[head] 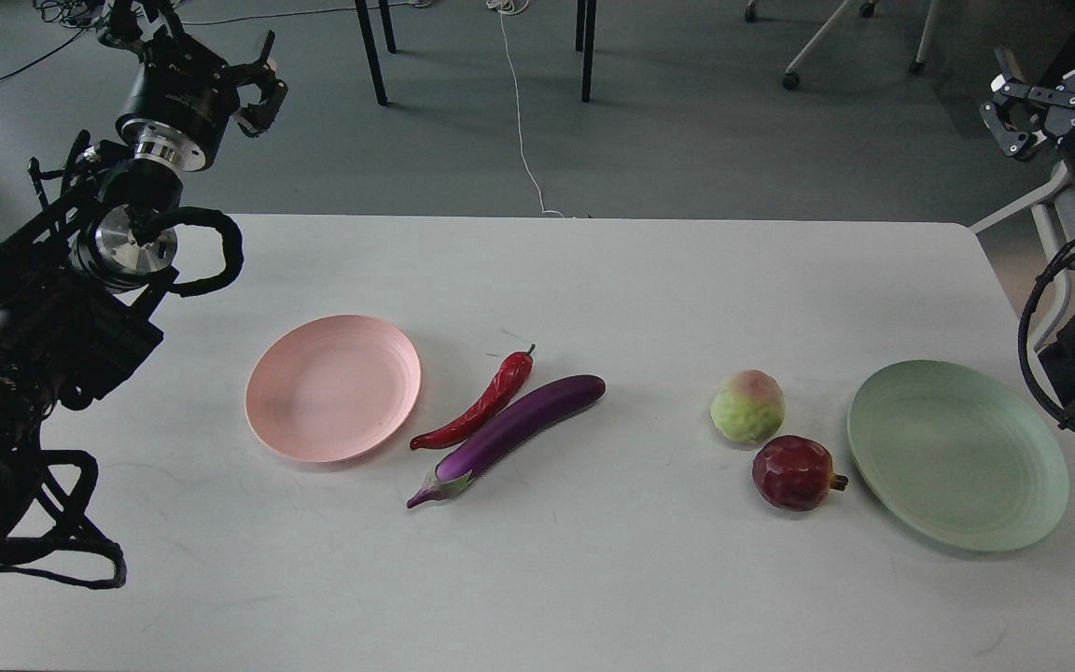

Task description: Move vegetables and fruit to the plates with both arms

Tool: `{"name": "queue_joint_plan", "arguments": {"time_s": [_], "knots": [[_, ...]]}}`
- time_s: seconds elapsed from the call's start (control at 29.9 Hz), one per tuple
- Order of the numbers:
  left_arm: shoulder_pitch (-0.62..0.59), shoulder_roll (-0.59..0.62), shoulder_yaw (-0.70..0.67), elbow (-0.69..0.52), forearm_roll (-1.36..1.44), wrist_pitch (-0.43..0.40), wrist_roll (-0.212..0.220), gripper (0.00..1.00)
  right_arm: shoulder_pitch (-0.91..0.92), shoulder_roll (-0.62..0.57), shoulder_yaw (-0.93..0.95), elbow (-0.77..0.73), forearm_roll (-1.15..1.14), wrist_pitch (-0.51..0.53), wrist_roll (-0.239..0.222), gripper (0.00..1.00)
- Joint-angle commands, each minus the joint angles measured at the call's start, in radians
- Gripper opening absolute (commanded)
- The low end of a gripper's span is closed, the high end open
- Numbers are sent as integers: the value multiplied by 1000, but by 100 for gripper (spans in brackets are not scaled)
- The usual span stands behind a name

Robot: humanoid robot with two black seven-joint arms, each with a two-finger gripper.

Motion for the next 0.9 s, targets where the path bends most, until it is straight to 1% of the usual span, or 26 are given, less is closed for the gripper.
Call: {"name": "queue_joint_plan", "arguments": {"time_s": [0.0, 0.23, 0.3, 0.43, 0.63, 0.73, 0.87], "knots": [[-6, 1, 0, 0, 0, 0, 1, 98, 194, -43, -273, 40, -18, 0, 0, 99], [-7, 15, 2, -2, 2, 0, 5, 98, 566, -35, -720, 144, -248, 0, 0, 99], [-7, 15, 3, -2, 2, 0, 5, 98, 661, -11, -832, 177, -320, 0, 0, 99], [-7, 23, 5, -2, 2, 0, 8, 98, 800, 87, -1036, 214, -502, 0, 0, 99], [-9, 33, 5, -2, 5, 0, 7, 98, 926, 270, -1258, 272, -726, 0, 0, 99], [-9, 40, 5, -2, 5, 0, 4, 98, 951, 352, -1377, 304, -849, -10, 4, 99], [-9, 53, 5, -2, 6, 0, 2, 98, 953, 411, -1458, 339, -995, -47, 15, 98]]}}
